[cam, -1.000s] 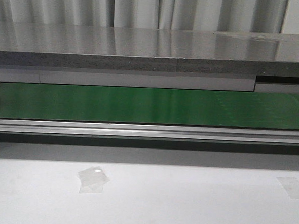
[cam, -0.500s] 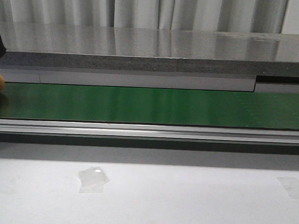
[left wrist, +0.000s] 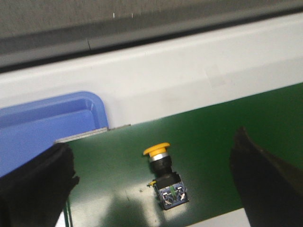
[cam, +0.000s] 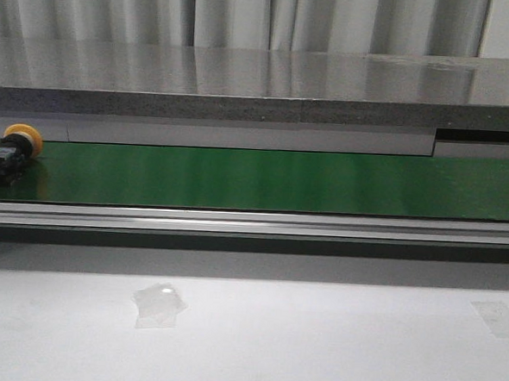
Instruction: Move button from left to right
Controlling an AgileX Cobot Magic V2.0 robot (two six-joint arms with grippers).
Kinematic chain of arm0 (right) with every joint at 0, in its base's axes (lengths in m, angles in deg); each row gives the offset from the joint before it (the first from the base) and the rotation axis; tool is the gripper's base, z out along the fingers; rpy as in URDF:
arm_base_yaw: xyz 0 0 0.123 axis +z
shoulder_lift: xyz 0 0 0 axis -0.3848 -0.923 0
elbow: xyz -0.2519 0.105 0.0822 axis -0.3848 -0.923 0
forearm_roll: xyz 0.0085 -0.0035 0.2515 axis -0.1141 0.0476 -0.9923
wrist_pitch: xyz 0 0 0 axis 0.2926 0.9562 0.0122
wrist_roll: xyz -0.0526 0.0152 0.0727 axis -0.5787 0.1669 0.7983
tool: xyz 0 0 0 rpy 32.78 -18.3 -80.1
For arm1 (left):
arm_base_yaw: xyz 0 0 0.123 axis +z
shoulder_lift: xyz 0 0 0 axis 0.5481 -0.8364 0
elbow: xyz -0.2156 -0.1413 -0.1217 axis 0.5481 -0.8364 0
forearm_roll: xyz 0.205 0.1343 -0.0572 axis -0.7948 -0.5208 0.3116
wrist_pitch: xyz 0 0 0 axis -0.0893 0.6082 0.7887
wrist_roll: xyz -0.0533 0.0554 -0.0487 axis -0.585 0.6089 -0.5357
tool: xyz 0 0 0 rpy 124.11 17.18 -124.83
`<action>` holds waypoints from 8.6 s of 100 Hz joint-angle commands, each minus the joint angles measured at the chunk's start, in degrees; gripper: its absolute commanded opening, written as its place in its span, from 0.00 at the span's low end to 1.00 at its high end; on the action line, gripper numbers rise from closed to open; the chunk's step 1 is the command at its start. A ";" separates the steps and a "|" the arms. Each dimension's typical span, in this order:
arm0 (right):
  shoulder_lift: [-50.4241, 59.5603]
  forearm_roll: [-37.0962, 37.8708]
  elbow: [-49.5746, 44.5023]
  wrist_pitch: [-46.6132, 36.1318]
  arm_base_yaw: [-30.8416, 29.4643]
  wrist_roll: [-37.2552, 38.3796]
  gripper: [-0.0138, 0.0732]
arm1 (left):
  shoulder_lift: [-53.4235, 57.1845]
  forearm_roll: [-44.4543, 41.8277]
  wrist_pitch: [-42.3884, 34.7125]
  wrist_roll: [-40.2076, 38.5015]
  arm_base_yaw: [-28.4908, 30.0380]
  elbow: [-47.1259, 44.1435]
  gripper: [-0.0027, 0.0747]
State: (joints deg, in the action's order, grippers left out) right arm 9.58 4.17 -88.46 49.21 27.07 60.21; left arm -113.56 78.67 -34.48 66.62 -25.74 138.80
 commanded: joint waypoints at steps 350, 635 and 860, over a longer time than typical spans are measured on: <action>-43.92 -5.30 47.12 37.77 0.03 -0.29 0.87 | 60.68 4.36 -31.68 3.30 -0.37 -55.33 0.01; -94.56 -0.14 84.20 40.03 -16.96 -13.81 0.35 | 60.68 4.36 -31.68 3.30 -0.37 -55.33 0.01; -86.24 -5.04 82.76 29.73 -11.24 -15.51 0.67 | 60.68 4.36 -31.68 3.30 -0.37 -55.33 0.01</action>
State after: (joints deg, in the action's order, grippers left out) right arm -82.53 -0.25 -6.32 83.81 13.21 44.83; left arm -52.57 81.51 -62.24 70.20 -25.82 81.97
